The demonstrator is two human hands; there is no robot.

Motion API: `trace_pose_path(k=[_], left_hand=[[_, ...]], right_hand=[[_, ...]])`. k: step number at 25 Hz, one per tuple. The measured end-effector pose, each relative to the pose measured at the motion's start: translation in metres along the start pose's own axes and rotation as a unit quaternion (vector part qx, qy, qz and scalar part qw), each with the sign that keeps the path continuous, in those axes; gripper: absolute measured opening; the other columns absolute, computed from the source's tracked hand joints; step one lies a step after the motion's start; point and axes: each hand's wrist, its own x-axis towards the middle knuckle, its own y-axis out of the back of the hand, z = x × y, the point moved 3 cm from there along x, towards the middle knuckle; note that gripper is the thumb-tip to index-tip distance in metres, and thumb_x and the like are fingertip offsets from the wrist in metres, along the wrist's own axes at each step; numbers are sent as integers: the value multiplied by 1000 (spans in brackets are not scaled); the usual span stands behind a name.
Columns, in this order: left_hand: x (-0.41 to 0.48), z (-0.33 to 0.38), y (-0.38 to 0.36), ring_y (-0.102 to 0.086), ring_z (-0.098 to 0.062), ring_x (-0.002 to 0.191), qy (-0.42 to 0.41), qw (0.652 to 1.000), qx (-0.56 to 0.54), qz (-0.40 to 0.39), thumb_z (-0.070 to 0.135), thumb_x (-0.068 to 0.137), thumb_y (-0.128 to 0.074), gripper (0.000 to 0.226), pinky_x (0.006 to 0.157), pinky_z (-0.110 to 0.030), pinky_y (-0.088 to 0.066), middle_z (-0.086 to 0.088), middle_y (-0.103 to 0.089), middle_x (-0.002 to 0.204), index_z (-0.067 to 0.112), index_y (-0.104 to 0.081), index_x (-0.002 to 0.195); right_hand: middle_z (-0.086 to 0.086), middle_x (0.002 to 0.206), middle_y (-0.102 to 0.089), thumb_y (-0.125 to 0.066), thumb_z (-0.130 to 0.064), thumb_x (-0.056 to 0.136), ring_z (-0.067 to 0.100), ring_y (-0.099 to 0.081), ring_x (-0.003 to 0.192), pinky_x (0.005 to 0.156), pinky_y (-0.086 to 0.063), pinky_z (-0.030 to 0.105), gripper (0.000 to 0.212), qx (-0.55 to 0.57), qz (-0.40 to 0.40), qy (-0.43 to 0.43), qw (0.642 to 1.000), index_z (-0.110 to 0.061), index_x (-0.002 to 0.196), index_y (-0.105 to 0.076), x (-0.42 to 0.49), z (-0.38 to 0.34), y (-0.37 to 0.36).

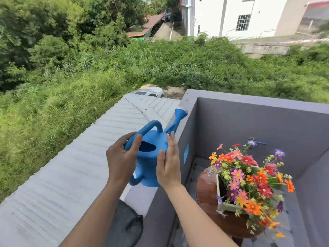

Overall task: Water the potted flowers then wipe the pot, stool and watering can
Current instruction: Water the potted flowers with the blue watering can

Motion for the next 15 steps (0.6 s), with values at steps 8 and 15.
trace_pose_path(k=[8, 15], left_hand=[[22, 87, -1, -27, -6, 31, -74, 985, -7, -157, 33, 76, -75, 6, 36, -16, -25, 10, -40, 34, 28, -74, 74], [6, 145, -30, -30, -7, 35, -169, 934, 135, -283, 42, 72, -75, 24, 41, -21, -28, 10, -45, 35, 20, -74, 82]], right_hand=[[15, 149, -39, -25, -49, 96, 26, -27, 141, 116, -22, 38, 61, -88, 104, 153, 979, -5, 135, -43, 5, -65, 62], [8, 149, -40, -18, -49, 97, 23, -29, 142, 117, -23, 40, 62, -133, 127, 150, 971, -9, 139, -39, -16, -72, 94]])
